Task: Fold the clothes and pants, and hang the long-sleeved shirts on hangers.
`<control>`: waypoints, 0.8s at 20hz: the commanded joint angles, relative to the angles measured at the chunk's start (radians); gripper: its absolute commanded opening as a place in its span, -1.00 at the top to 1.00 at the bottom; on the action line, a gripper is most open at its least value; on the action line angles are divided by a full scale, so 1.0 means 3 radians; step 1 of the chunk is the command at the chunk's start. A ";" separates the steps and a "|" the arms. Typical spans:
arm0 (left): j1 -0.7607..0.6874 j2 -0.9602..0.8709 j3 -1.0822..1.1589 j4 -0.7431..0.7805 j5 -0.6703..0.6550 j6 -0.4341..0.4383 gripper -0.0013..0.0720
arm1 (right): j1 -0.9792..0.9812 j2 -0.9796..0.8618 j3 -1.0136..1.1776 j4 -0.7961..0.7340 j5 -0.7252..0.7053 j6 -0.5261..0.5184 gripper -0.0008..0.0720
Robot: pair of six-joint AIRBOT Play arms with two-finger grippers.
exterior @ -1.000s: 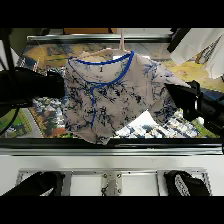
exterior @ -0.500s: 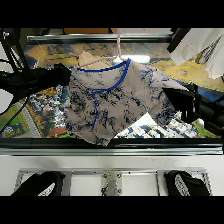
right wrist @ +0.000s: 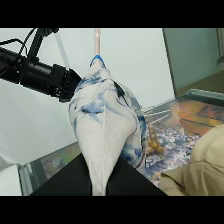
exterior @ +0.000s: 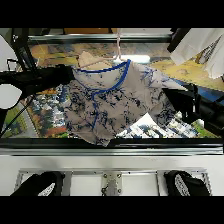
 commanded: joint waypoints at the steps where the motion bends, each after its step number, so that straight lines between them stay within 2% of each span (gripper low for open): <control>1: 0.0004 0.0081 -0.0001 0.0005 0.0019 0.0103 0.92 | -0.0001 -0.0001 0.0004 -0.0001 -0.0001 0.0010 0.95; 6: 0.0003 0.0161 0.0027 0.0000 0.0003 0.0127 0.92 | -0.0001 -0.0009 -0.0006 -0.0155 0.0045 -0.0014 0.95; 8: 0.0001 0.0169 0.0192 -0.0025 -0.0130 0.0178 0.93 | 0.0003 -0.0036 -0.0102 -0.0231 0.0262 -0.0121 0.95; 10: -0.0121 0.0169 0.0407 -0.0015 -0.0247 0.0273 0.93 | 0.0006 -0.0051 -0.0282 -0.0202 0.0289 -0.0184 0.95; 14: -0.0548 0.0169 0.0717 0.0036 -0.0478 0.0332 0.92 | 0.0009 -0.0098 -0.0753 0.0324 0.0347 -0.0682 0.95; 16: -0.0753 0.0169 0.0781 0.0172 -0.0669 0.0329 0.92 | 0.0050 -0.0170 -0.0910 0.0467 0.0385 -0.0760 0.95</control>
